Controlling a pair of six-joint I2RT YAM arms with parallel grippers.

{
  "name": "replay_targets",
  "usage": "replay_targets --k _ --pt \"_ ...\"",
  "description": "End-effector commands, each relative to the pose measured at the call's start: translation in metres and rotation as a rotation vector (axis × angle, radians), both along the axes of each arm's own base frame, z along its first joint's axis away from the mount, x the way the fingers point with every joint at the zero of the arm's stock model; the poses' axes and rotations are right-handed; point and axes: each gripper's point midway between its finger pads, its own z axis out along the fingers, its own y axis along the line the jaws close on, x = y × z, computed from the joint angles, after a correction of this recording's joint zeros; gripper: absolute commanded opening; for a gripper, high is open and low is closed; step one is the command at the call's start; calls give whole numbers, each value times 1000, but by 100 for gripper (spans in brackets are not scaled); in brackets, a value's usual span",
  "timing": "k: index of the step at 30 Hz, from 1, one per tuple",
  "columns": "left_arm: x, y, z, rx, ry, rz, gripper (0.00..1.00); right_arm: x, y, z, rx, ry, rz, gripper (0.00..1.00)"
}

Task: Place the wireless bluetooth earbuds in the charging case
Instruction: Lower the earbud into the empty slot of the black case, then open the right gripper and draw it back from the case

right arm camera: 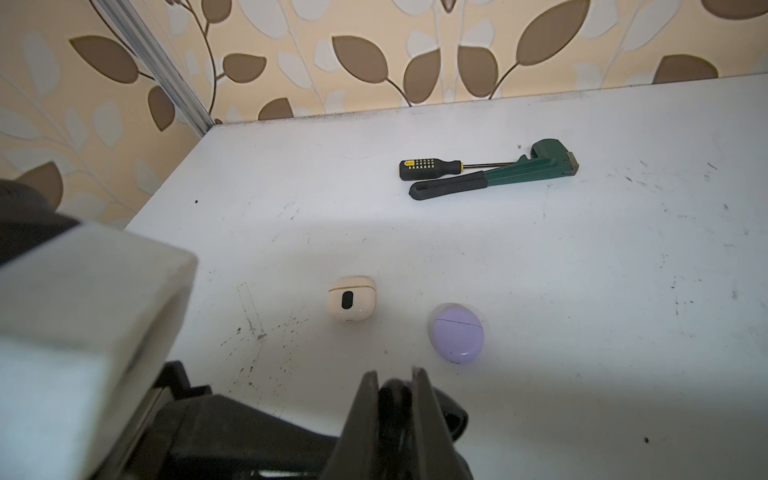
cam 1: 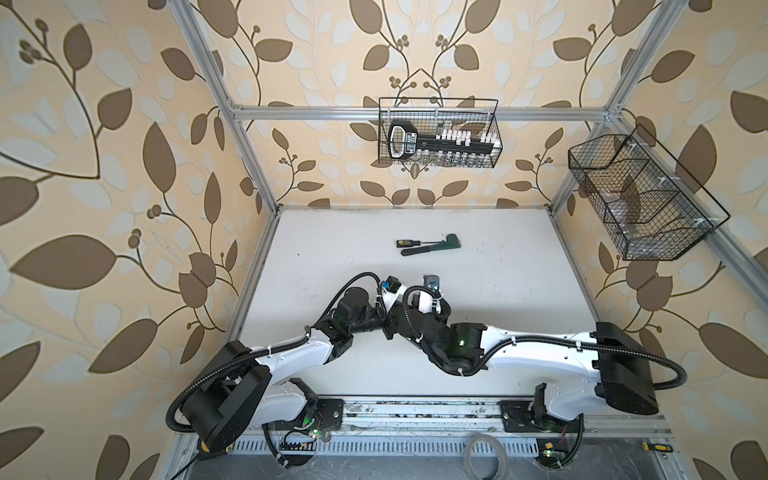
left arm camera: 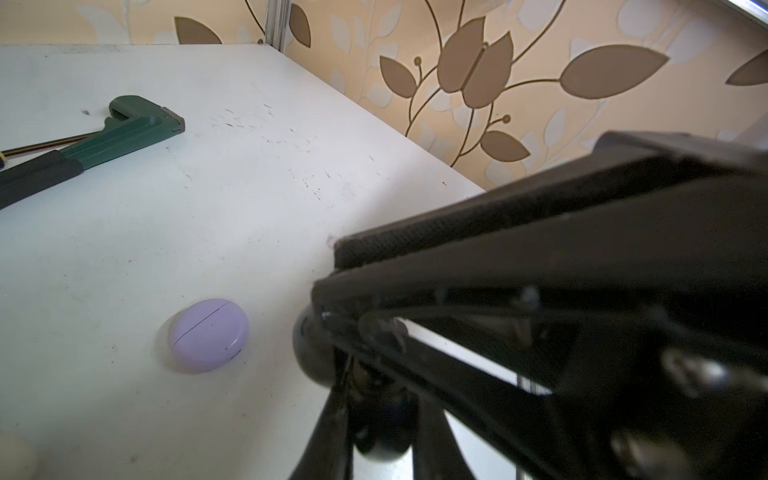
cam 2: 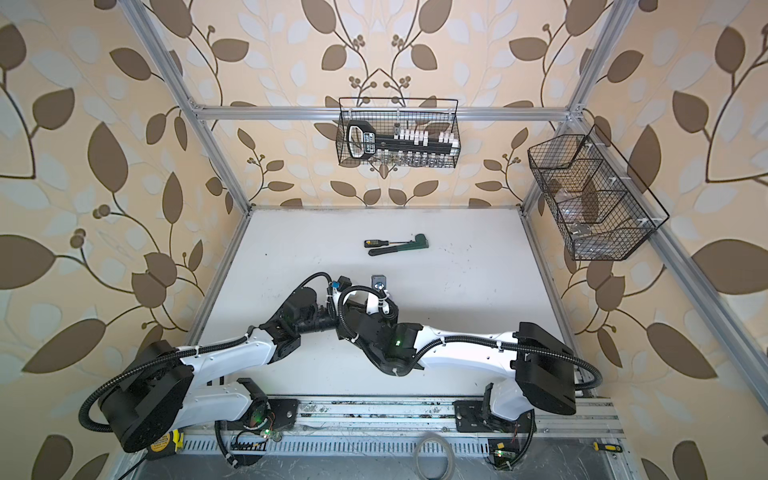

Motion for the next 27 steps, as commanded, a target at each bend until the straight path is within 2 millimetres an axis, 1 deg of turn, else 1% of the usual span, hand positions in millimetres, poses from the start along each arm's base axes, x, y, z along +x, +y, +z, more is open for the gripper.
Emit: replay_targets --k 1,12,19,27 --pt "9 1 22 -65 -68 21 0 -4 -4 -14 -32 8 -11 12" --pt "11 4 24 -79 -60 33 0 -5 -6 -17 -33 7 -14 12" --pt "10 4 25 -84 -62 24 0 -12 2 -15 -9 -1 17 15" --pt "9 4 27 -94 -68 20 0 -16 7 -17 7 2 31 15"
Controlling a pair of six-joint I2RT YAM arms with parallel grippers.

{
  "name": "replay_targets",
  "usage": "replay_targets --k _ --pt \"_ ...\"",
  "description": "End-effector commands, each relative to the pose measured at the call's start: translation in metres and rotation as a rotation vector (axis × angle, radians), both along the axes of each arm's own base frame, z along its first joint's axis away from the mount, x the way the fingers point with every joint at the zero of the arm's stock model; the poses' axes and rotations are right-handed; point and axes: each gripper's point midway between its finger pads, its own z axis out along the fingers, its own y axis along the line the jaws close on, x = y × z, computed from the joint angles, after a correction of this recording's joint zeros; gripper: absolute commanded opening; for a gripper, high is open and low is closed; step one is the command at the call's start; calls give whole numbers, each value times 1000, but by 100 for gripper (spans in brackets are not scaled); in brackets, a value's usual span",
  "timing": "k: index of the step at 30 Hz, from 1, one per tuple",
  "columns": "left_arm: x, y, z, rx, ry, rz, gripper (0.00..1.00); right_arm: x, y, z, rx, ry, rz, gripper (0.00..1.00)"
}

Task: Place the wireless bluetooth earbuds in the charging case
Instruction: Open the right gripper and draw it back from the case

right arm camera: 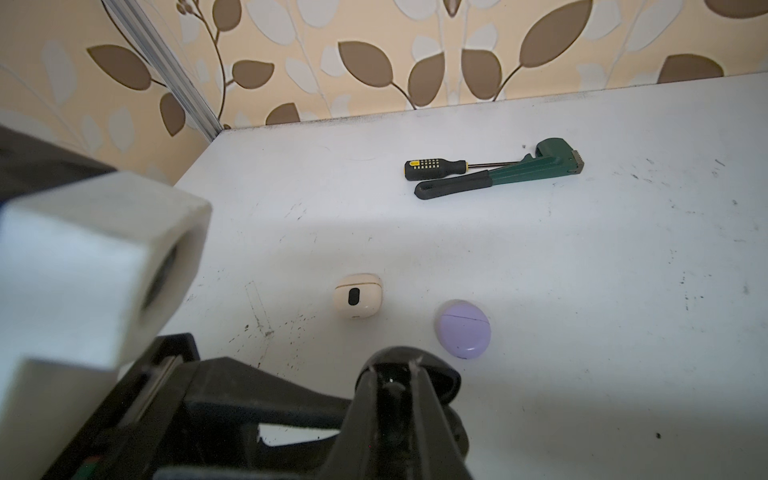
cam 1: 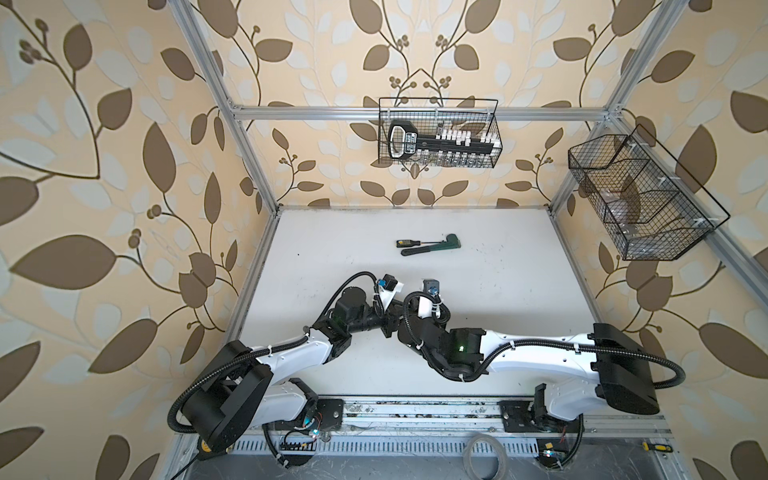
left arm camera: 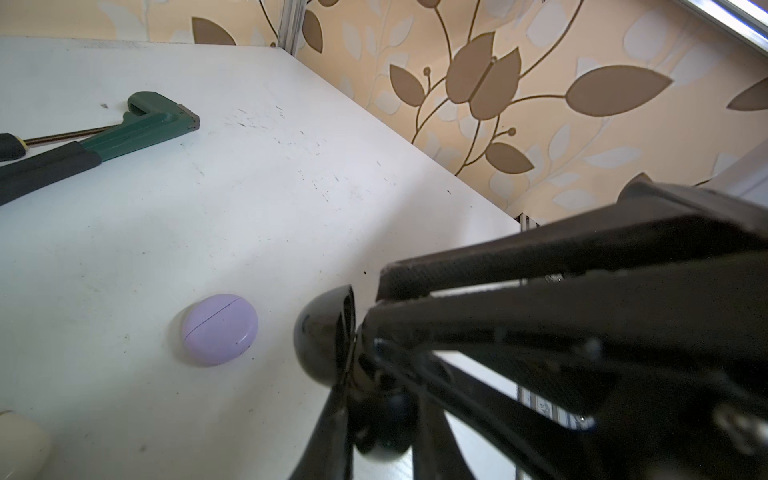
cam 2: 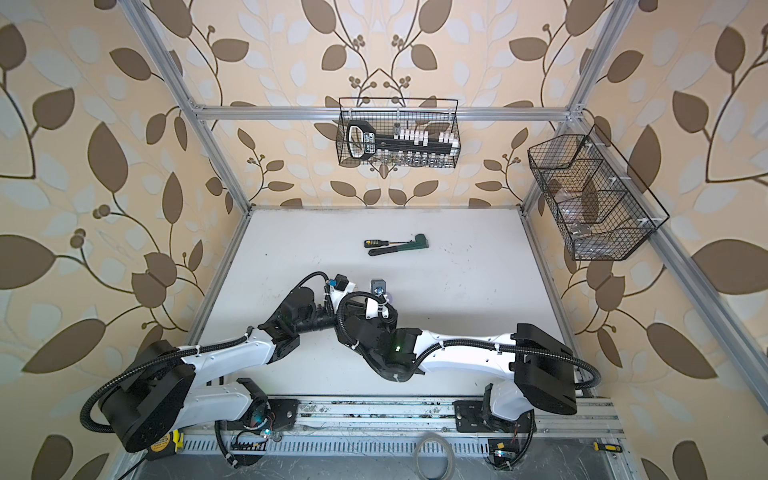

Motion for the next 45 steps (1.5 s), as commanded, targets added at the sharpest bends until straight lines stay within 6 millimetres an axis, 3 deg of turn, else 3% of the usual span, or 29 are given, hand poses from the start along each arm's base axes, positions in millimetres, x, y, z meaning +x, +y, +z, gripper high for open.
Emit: replay_targets --k 1,5,10,18,23,28,32,36,40,45 --pt "5 -1 26 -69 -92 -3 0 -8 3 -13 -7 22 23 15" --pt "4 -1 27 -72 -92 -3 0 -11 2 -13 5 23 25 17" --pt "2 0 29 -73 -110 -6 0 -13 1 -10 21 21 30 33" --pt "-2 3 32 -77 -156 -12 0 -25 -4 19 59 -8 77 58" --pt "-4 3 33 -80 -160 -20 0 -34 -6 38 84 -14 128 66" --pt "-8 4 37 -91 -177 -33 0 -41 -18 48 115 -25 147 66" --pt "-16 4 43 -121 -219 -62 0 -41 -33 49 119 -36 131 58" --pt "-25 6 50 -152 -270 -88 0 -37 -50 38 120 -24 110 48" --pt "-30 8 55 -170 -304 -99 0 -37 -50 24 124 -5 145 42" --pt "-31 9 56 -168 -312 -95 0 -39 -42 21 127 2 173 41"
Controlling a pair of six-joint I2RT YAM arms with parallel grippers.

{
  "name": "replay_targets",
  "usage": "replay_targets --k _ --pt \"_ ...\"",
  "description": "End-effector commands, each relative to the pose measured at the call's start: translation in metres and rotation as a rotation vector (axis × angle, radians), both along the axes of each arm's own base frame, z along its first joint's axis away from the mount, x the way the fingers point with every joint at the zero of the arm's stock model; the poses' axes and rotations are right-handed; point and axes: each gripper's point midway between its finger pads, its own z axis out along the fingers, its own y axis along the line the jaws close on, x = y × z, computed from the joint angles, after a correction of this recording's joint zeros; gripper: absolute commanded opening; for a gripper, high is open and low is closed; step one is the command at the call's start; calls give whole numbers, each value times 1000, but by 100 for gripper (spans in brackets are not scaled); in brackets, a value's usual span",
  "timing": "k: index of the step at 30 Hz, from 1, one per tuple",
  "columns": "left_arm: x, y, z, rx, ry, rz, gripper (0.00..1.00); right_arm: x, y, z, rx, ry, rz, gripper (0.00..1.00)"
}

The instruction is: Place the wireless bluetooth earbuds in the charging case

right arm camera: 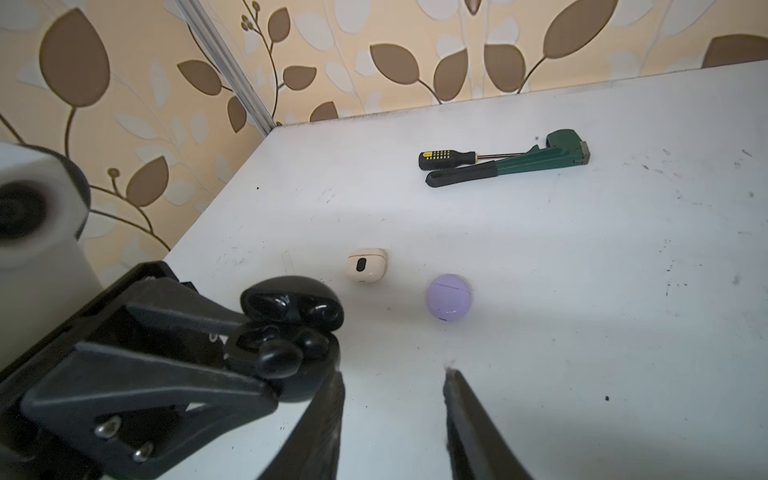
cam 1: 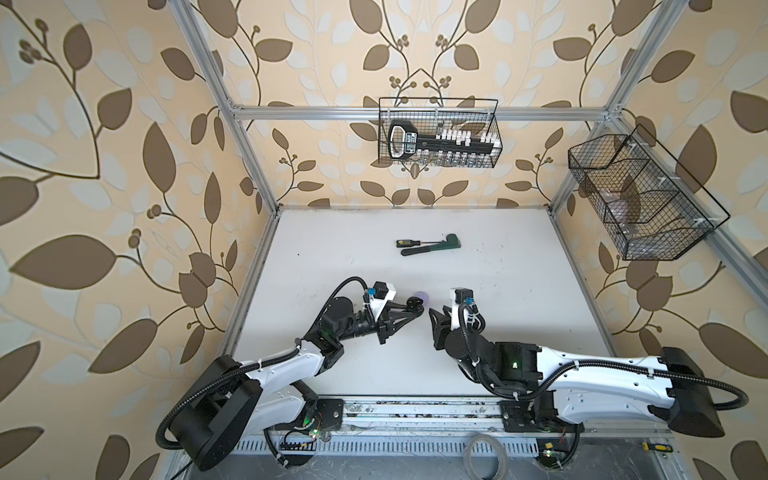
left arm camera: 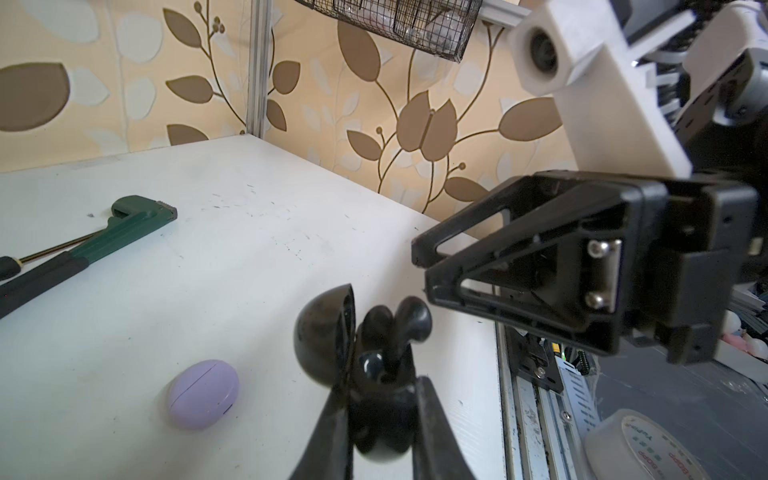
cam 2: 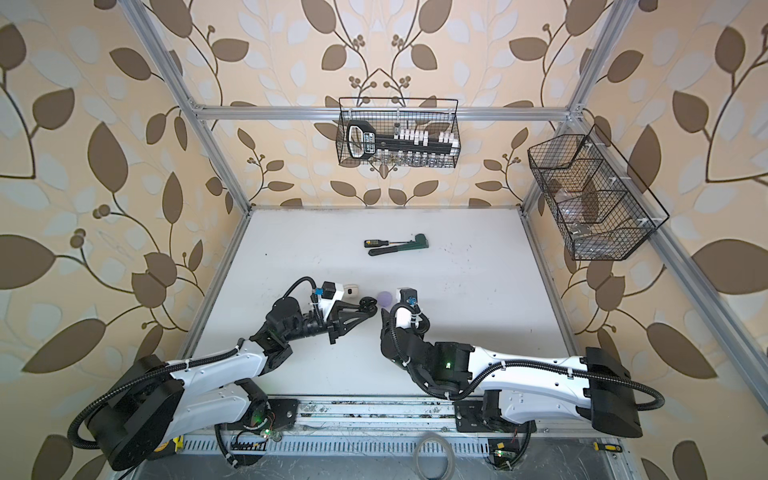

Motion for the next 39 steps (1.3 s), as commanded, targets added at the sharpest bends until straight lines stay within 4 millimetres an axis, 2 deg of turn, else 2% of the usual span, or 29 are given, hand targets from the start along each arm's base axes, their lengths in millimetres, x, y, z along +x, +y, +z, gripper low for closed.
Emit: replay_targets --k 1,26,39 --pt "-6 1 21 -46 -105 -24 0 -1 10 3 25 -4 30 41" --pt "-9 -2 21 -44 -114 -42 0 -3 28 9 36 -5 59 42" --pt "-12 -1 23 -48 -129 -44 0 0 16 10 41 -4 16 42"
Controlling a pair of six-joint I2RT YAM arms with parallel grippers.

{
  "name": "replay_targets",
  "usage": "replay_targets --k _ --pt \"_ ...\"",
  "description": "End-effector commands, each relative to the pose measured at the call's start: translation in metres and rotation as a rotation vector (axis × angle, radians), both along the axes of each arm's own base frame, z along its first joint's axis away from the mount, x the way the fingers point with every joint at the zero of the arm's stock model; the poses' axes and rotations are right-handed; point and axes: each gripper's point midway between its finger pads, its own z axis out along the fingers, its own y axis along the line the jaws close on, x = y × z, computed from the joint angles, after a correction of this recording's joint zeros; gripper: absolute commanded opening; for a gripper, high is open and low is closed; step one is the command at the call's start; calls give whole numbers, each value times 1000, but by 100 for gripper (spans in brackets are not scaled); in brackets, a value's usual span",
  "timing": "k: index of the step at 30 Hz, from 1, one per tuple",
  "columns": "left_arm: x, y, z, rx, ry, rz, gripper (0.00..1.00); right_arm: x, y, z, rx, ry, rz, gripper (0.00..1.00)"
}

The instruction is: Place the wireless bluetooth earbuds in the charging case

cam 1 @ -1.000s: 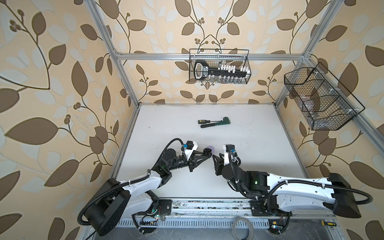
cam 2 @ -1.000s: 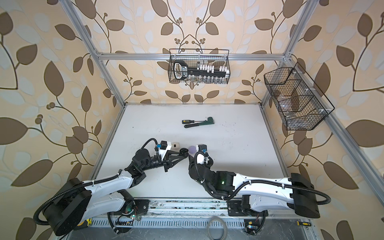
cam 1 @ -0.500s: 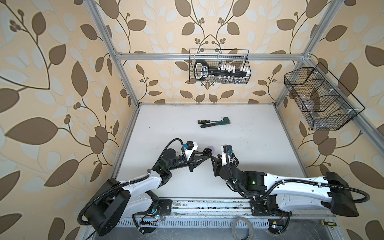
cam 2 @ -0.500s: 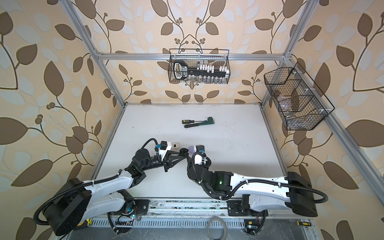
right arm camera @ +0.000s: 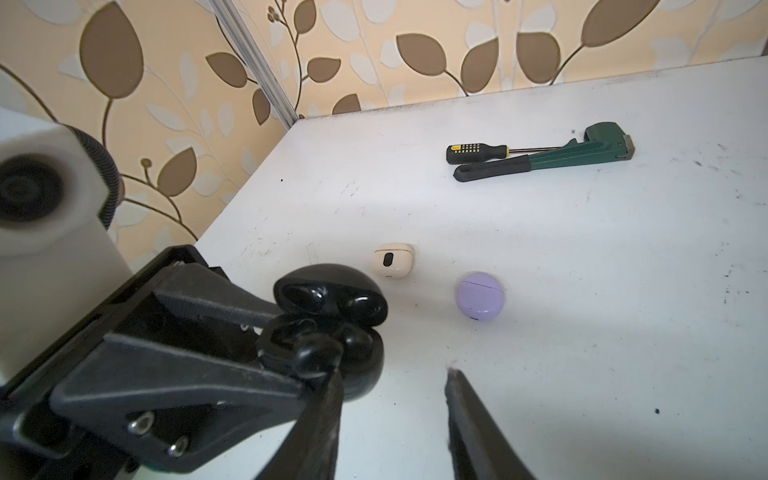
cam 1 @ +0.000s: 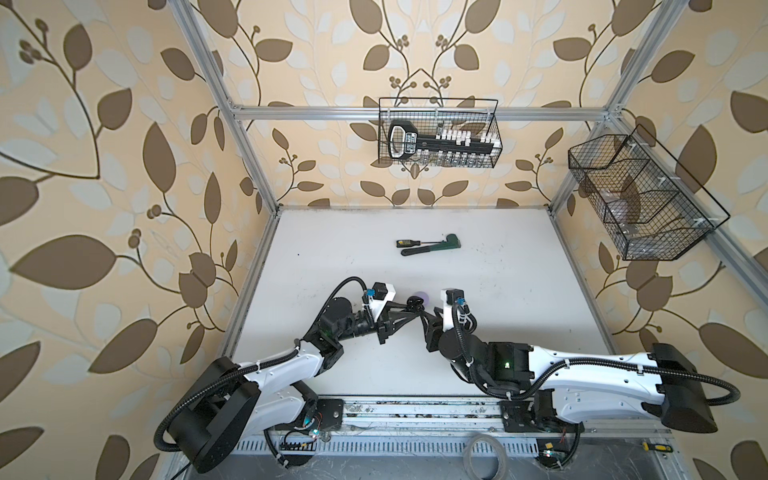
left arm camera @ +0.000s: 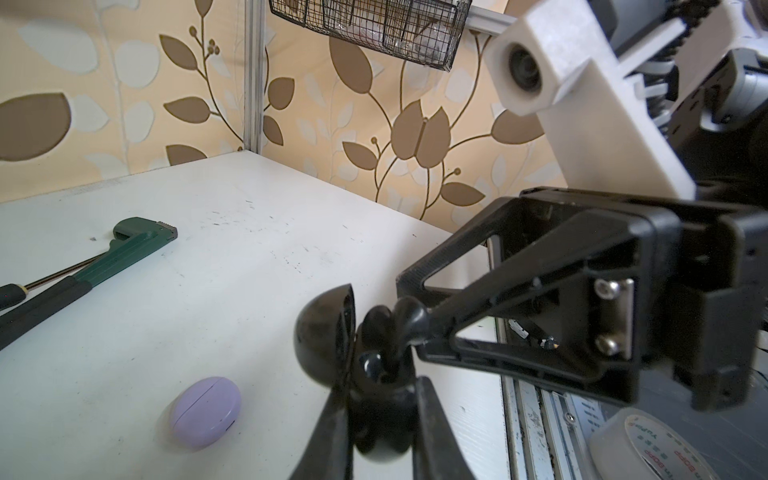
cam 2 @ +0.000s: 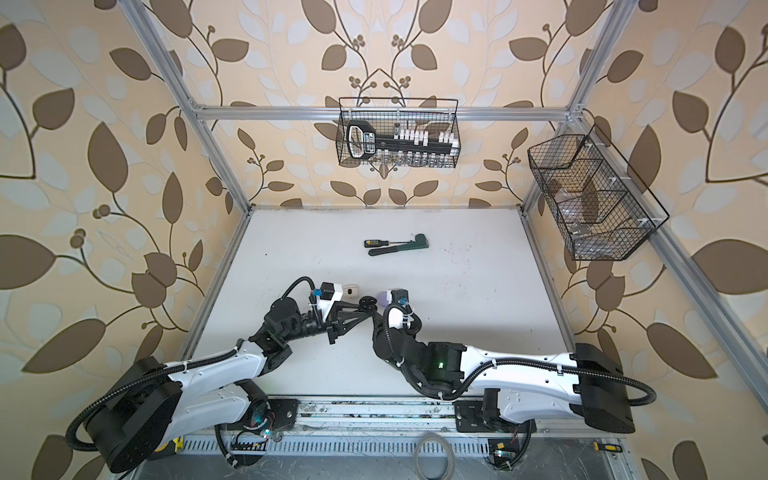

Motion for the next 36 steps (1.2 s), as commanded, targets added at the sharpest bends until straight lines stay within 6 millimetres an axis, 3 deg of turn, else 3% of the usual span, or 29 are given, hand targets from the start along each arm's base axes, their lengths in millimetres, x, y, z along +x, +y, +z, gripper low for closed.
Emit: replay_targets --k 1,13,36 --pt "-9 -1 17 -41 -89 -34 0 2 -6 10 26 -9 -30 42" --pt "-12 0 18 -43 -101 -38 0 8 -13 7 28 3 -60 42" --pt "-13 -2 17 -29 -108 -36 0 4 5 12 58 5 -4 45"
